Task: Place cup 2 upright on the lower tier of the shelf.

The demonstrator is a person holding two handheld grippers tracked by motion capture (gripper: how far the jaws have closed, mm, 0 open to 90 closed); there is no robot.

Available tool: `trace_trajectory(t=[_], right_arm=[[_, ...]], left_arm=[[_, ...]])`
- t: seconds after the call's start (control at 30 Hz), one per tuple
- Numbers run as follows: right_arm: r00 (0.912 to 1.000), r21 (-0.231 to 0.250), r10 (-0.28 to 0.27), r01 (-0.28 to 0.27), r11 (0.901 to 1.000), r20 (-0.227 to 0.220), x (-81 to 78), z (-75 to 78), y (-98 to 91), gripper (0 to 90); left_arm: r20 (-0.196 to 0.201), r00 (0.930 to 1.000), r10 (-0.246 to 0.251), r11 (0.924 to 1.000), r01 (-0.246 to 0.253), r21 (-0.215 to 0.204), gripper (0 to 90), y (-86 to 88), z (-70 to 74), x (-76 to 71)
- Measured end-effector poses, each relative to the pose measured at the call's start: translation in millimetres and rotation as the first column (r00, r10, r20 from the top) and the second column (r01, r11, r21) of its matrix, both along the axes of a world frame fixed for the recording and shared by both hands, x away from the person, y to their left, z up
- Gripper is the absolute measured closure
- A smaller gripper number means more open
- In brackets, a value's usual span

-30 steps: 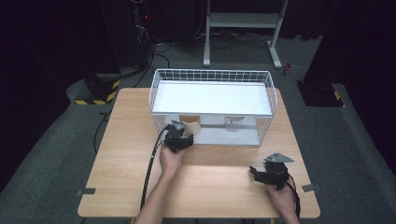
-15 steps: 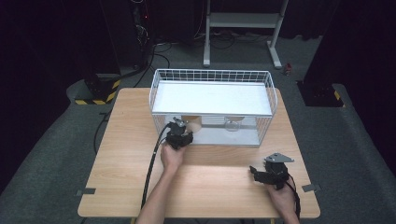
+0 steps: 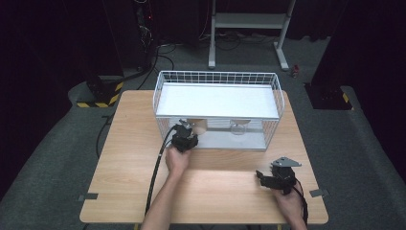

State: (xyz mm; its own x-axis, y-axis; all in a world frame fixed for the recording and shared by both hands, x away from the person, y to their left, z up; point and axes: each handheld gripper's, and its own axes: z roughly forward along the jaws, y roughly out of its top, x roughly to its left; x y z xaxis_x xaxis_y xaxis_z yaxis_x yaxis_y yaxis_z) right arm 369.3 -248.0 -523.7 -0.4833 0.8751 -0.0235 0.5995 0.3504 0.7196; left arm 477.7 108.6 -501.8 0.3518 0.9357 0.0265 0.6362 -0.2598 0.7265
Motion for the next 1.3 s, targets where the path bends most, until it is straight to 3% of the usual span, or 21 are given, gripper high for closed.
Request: trace_trajectory(t=[0.1, 0.13, 0.17, 0.3, 0.33, 0.43, 0.47, 0.53, 0.97, 1.03, 1.3], right_arm=[[1.0, 0.001, 0.001, -0.001, 1.0, 0.0, 0.0, -0.1, 0.1, 23.7], [1.0, 0.001, 0.001, -0.001, 1.0, 0.0, 0.0, -0.1, 0.1, 23.7], [1.0, 0.001, 0.0, 0.0, 1.0, 0.0, 0.0, -0.1, 0.2, 23.7], [1.0, 0.001, 0.001, -0.001, 1.0, 0.0, 0.0, -0.1, 0.2, 23.7], [1.0, 0.001, 0.001, -0.001, 1.0, 0.0, -0.1, -0.1, 0.2, 23.7], [1.0, 0.001, 0.001, -0.001, 1.0, 0.0, -0.1, -0.1, 0.2, 23.7], [1.0, 0.002, 0.0, 0.0, 1.0, -0.002, -0.1, 0.0, 0.2, 23.7], [1.0, 0.0, 0.001, -0.001, 1.0, 0.0, 0.0, -0.1, 0.2, 23.7], [1.0, 0.001, 0.001, -0.001, 1.0, 0.0, -0.1, -0.1, 0.1, 23.7], [1.0, 0.002, 0.0, 0.0, 1.0, -0.001, -0.1, 0.0, 0.3, 23.7], [1.0, 0.0, 0.001, -0.001, 1.0, 0.0, -0.1, 0.0, 0.1, 23.7]], left_arm=[[-0.006, 0.9999, -0.009, 0.9998, 0.009, -0.015, 47.3, -1.0, 0.9, -3.0], [0.004, 1.0, -0.004, 1.0, 0.004, -0.001, 44.5, 0.0, 1.6, -3.9], [0.004, 0.9997, -0.024, 0.9997, 0.024, 0.0, 43.5, 0.7, 2.4, -5.1], [-0.002, 0.9999, -0.017, 0.9996, 0.017, -0.023, 39.3, 3.9, 5.2, -10.7], [-0.01, 0.9999, -0.014, 0.999, 0.013, -0.043, 38.8, 3.4, 6.8, -13.7], [0.026, 0.9991, -0.034, 0.9992, 0.035, -0.021, 37.8, 5.2, 11.2, -16.8], [0.021, 0.9993, -0.031, 0.9984, 0.032, -0.046, 37.4, 4.3, 11.8, -18.0], [0.031, 0.9988, -0.037, 0.9987, 0.039, -0.033, 37.2, 6.5, 15.3, -20.3], [0.066, 0.9961, -0.057, 0.996, 0.062, -0.065, 36.7, 11.8, 22.6, -34.7], [0.071, 0.9956, -0.061, 0.994, 0.067, -0.087, 36.7, 13.3, 23.9, -37.1], [0.087, 0.9934, -0.075, 0.9919, 0.083, -0.096, 36.1, 15.2, 30.6, -42.8]])
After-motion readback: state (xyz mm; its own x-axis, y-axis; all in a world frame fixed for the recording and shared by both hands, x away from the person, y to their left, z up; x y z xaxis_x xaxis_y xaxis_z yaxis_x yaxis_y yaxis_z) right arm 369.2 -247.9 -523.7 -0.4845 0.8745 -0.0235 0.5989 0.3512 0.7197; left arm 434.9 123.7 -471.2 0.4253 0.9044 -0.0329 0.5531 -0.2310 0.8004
